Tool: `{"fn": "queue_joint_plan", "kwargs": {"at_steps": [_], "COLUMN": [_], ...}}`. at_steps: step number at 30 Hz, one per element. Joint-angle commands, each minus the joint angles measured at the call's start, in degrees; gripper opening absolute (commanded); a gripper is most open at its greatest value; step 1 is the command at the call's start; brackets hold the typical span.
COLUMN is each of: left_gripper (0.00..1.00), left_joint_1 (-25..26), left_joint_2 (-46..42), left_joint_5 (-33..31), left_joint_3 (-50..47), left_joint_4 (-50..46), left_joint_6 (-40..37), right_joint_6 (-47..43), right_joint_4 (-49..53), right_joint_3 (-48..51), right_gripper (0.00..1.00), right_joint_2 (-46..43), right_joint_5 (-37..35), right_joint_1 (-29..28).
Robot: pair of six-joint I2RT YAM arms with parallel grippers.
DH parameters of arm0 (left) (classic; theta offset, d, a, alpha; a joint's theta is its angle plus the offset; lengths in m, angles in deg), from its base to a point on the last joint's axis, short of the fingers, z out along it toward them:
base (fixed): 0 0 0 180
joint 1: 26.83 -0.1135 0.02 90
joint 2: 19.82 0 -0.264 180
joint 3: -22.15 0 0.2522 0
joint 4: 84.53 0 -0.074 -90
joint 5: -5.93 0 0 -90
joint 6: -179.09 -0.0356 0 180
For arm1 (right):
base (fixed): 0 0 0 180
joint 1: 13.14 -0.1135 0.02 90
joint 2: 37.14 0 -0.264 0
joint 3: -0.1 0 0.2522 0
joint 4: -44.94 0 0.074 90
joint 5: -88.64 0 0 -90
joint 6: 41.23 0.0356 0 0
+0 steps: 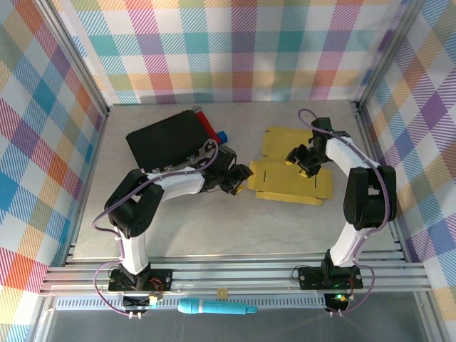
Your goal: Fold the paper box
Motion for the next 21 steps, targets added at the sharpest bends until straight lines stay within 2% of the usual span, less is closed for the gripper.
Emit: {"fn": "queue_joint_plan", "kwargs": {"at_steps": [1,6,16,21], "left_gripper": [0.54,0.56,0.6,0.61], "left_joint_1": [0.03,-0.46,1.18,-0.03], "left_joint_2": [1.2,2.35,4.1,3.21], "left_joint_5": [-0.05,0.55,2.86,1.82], "left_joint_3": [5.09,7.26,2.45,4.32], "left_joint_4": [-3.0,-6.07,2.21,-1.32], "left_joint_6": [-2.42,-3.78,4.7,1.38], "right_joint_6": [-1.71,-1.89,-0.64,0.72], "right_joint_4": [1.94,1.82,1.2,-0.05], "right_joint_3": [-1.59,-0.48,1.24,3.64], "right_gripper": [0.59,0.59,0.59,0.59], "right_joint_2": [0.49,2.42,9.01,9.84], "right_joint_5": [0.14,1.14,5.11,7.88], "right_joint_1": [1.38,2.01,1.84,0.63]}}
